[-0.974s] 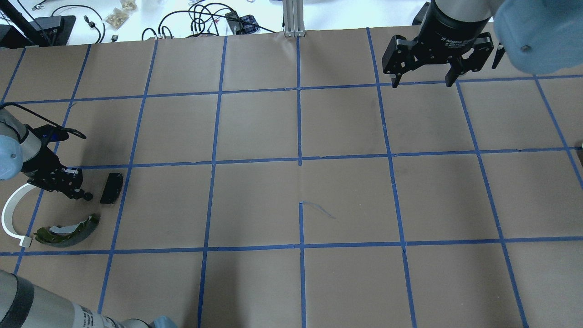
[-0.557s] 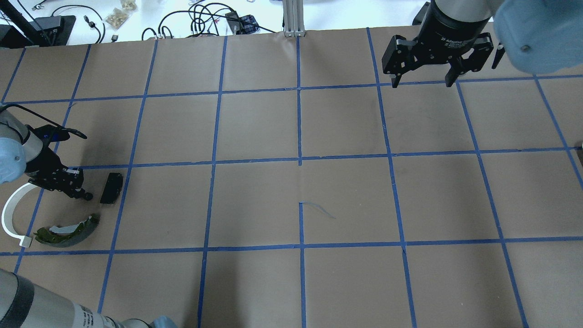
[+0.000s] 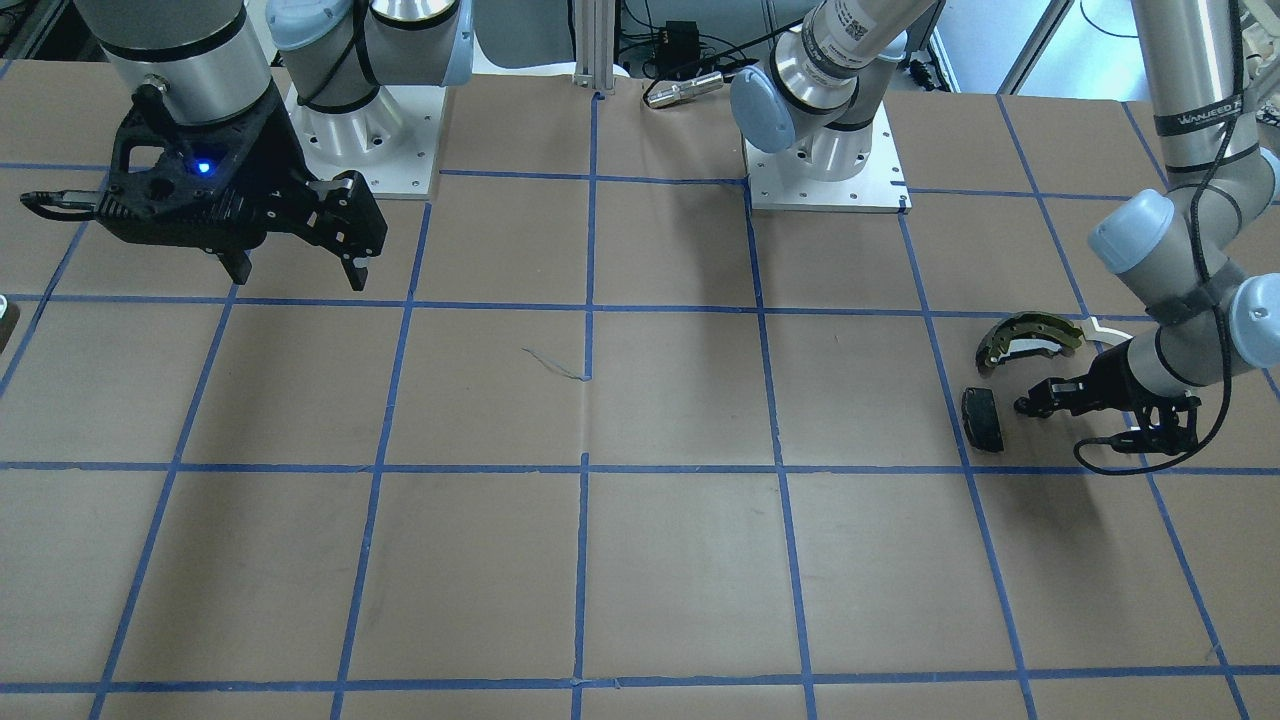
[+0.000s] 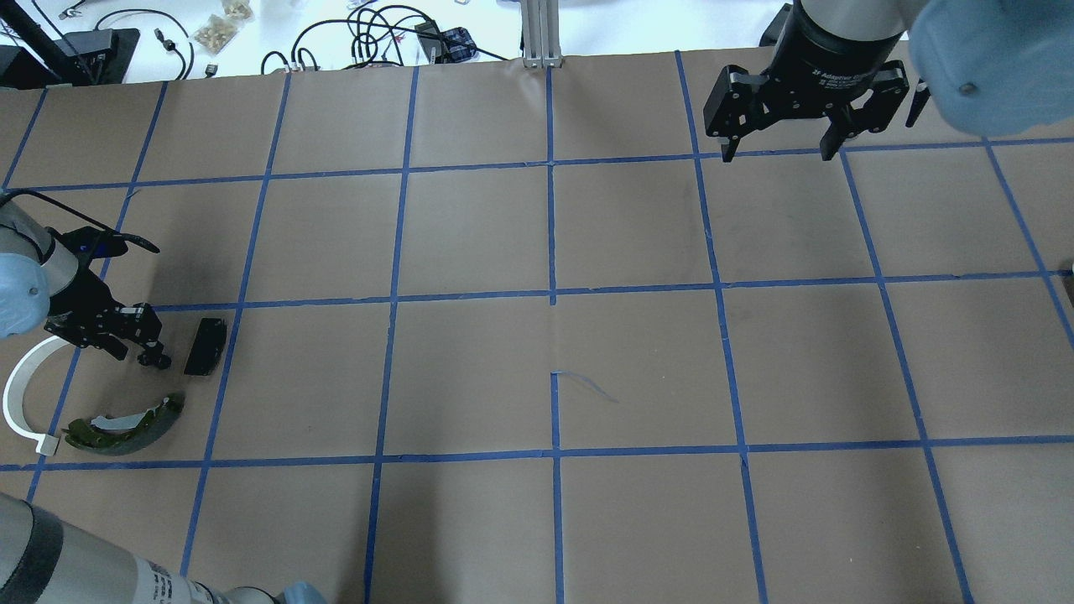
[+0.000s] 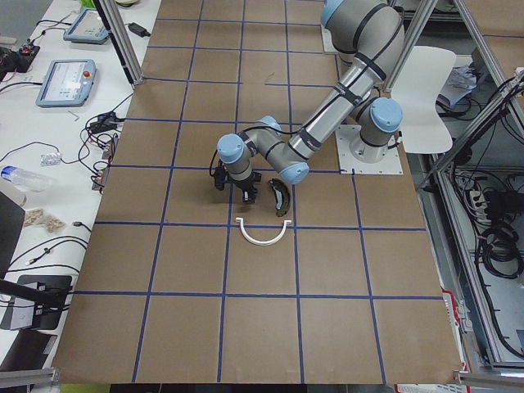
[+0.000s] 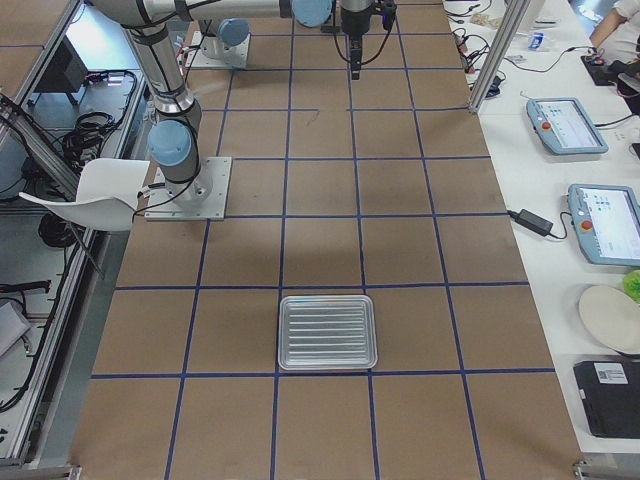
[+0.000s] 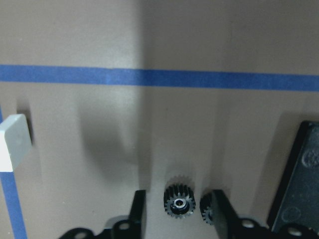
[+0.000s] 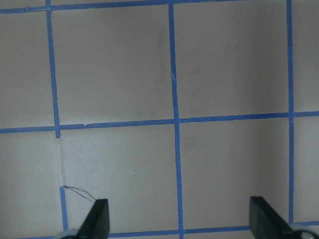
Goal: Place bearing gear from tray to pile
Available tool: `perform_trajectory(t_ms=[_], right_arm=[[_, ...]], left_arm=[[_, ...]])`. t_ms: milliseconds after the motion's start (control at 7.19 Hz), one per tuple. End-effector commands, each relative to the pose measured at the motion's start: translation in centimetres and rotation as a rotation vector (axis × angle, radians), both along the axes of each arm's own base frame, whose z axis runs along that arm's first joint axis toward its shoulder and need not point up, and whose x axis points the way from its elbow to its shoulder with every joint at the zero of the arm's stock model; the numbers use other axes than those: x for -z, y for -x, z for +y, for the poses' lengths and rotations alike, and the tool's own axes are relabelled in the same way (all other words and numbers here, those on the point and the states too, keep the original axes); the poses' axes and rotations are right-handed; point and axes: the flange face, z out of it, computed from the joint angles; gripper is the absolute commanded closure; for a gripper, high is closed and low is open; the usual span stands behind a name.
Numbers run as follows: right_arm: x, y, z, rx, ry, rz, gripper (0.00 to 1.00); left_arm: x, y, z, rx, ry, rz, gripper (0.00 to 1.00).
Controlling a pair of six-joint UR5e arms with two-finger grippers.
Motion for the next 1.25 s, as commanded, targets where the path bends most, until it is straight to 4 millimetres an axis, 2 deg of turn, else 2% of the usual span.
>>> perform_trajectory(t_ms=[0, 139, 278, 418, 557, 696, 835, 1113], right_arm=[[0.0, 0.0, 0.0, 0.000, -0.002, 0.001, 0.00], [0.0, 0.0, 0.1, 0.000, -0.003, 0.001, 0.00], [0.0, 0.0, 0.1, 0.000, -0.003, 0.001, 0.00], [0.0, 0.0, 0.1, 0.000, -0.003, 0.001, 0.00], [0.0, 0.0, 0.1, 0.000, -0.003, 0.001, 0.00], [0.0, 0.0, 0.1, 0.000, -0.004, 0.000, 0.00], [0.1, 0.0, 0.1, 0.000, -0.005, 0.001, 0.00], [0.1, 0.0, 0.1, 0.000, -0.005, 0.001, 0.00]], left_arm=[[-2.2, 0.7, -0.4, 0.014, 0.023, -0.019, 0.00], [-4.6, 0.9, -0.5, 0.017, 0.055, -0.040, 0.00], [-7.5, 2.7, -1.8, 0.040, 0.073, -0.042, 0.00], [-12.1, 6.3, -4.0, 0.009, 0.065, -0.048, 0.00], [-17.9, 10.3, -5.3, -0.043, 0.046, -0.053, 0.00], [-22.0, 13.9, -5.2, -0.056, 0.051, -0.009, 0.00], [-25.2, 17.7, -5.3, -0.105, 0.118, 0.030, 0.00], [-29.8, 25.2, -3.7, -0.041, 0.171, -0.031, 0.00]])
